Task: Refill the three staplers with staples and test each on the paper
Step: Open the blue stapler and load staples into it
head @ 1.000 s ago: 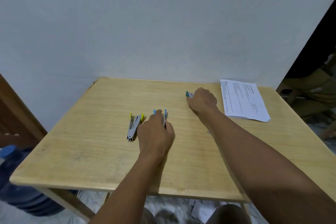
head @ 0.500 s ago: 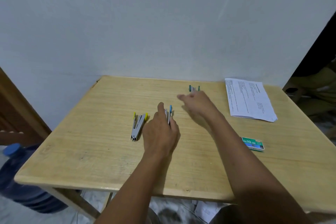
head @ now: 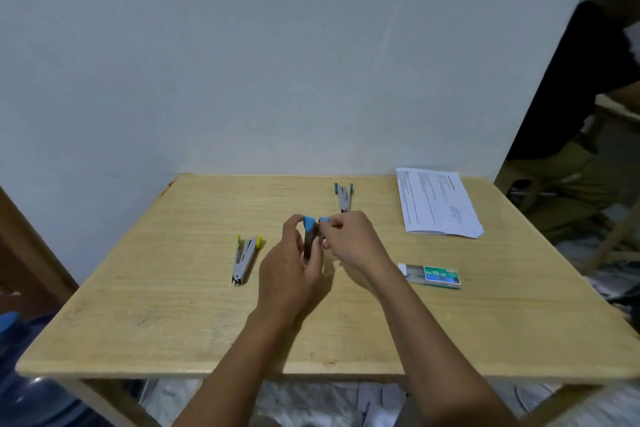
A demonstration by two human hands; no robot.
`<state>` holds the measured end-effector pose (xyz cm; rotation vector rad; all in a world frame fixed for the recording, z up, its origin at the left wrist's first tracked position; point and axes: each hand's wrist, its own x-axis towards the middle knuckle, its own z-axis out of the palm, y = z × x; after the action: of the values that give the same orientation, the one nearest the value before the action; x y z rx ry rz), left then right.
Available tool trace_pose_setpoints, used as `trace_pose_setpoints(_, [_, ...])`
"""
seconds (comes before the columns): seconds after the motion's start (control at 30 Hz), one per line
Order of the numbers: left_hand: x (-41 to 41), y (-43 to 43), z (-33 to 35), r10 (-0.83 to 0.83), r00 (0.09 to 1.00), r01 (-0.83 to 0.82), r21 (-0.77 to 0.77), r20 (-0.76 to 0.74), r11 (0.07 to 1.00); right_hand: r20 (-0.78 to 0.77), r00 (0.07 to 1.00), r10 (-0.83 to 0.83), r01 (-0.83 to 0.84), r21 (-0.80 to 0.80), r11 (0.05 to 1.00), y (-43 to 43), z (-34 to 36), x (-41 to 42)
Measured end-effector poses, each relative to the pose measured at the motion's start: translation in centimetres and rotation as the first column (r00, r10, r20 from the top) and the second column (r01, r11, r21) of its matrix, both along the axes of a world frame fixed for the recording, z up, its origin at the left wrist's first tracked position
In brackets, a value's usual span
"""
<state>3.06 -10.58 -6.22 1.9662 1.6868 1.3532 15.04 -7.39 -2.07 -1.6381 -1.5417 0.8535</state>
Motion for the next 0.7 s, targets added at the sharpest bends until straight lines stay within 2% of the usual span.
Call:
trace_pose_setpoints(0.1, [-0.2, -0.1, -0.1, -0.033, 0.994, 0.035, -0.011, 0.109, 0.999, 0.035, 0.999, -0.012, 0.01, 0.046, 0.999, -1.6, 0.0, 0.3])
trace_pose_setpoints(0.27, [-0.3, -1.1, 1.3, -0.186, 0.978, 0.182, 0.053, 0.093, 0.982, 0.006, 1.0, -0.022, 0.021, 0.128, 0.992, -4.3, 0.7, 1.0])
trace_pose_setpoints(0.43, [-0.6, -2.5, 3.7, -0.26, 0.963, 0.248, 0.135, 0.074, 0.959, -0.016, 1.0, -0.011, 0.014, 0.202, 0.979, -6.3, 2.2, 1.4])
trace_pose_setpoints(0.6, [-0.4, -3.9, 4.6, -0.243, 0.97, 0.238, 0.184, 0.001, 0.954, -0.082, 0.995, -0.053, 0.072, 0.248, 0.966, -7.3, 2.3, 1.1])
trace_pose_setpoints(0.7, [-0.3, -4.7, 4.5, -0.216, 0.976, 0.204, 0.208, 0.034, 0.956, -0.127, 0.984, -0.126, 0.154, 0.24, 0.959, -7.6, 1.9, 1.1])
